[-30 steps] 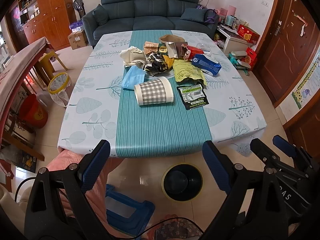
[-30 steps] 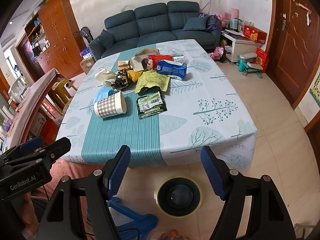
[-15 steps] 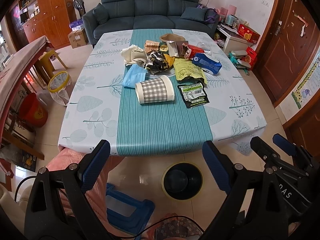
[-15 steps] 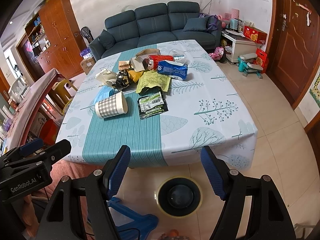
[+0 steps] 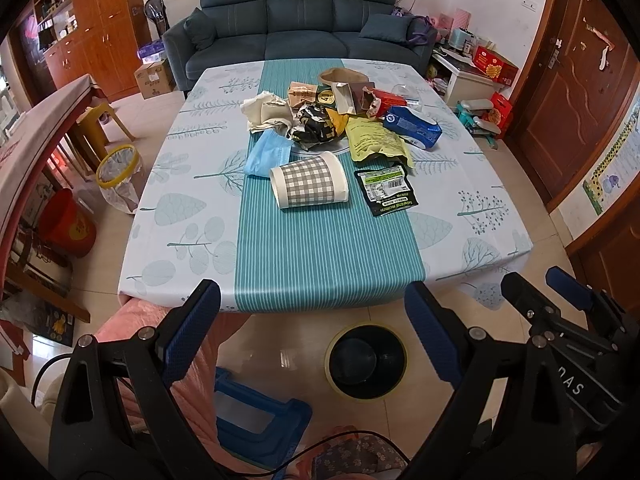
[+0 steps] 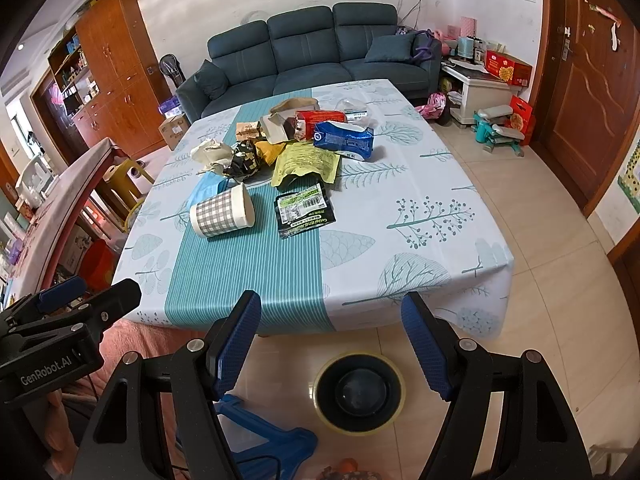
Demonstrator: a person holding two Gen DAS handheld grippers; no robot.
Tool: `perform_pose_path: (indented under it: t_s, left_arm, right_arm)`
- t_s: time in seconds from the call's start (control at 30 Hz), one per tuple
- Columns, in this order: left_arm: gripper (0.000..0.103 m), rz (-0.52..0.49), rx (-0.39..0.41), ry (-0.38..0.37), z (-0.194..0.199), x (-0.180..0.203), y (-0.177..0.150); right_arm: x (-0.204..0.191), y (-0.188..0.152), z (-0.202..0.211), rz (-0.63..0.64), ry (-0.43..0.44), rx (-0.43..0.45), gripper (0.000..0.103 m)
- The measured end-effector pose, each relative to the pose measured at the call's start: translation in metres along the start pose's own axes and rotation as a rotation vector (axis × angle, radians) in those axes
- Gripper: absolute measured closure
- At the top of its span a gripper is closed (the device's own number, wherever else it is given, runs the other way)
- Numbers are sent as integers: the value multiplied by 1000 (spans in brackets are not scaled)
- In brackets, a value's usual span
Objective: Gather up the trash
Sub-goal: 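Grasp the checkered paper cup with the right gripper while the left gripper grasps the blue mask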
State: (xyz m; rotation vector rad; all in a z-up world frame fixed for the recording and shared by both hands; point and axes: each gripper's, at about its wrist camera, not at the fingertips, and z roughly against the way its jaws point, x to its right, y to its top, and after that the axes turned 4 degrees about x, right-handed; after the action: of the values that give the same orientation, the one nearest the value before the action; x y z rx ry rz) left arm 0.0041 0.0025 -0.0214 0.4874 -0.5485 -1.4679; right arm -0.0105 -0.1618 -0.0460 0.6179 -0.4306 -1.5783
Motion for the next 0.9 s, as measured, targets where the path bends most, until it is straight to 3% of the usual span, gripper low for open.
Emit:
perform_pose_path:
  t_s: [0.5,0.67,0.9]
  left_arm:
    - [11,-26,-24,-32,0,-8,7]
    - [14,-52,-9,-50,-5,-27,36]
    - [15,-75,112,-84,-6,-70,91]
  right_arm:
    - [-3,4,-2,0,-4,0,29]
    - [-8,14,-8,-3,-10,4,29]
    - [-31,48,-3,-28,-17,55,29]
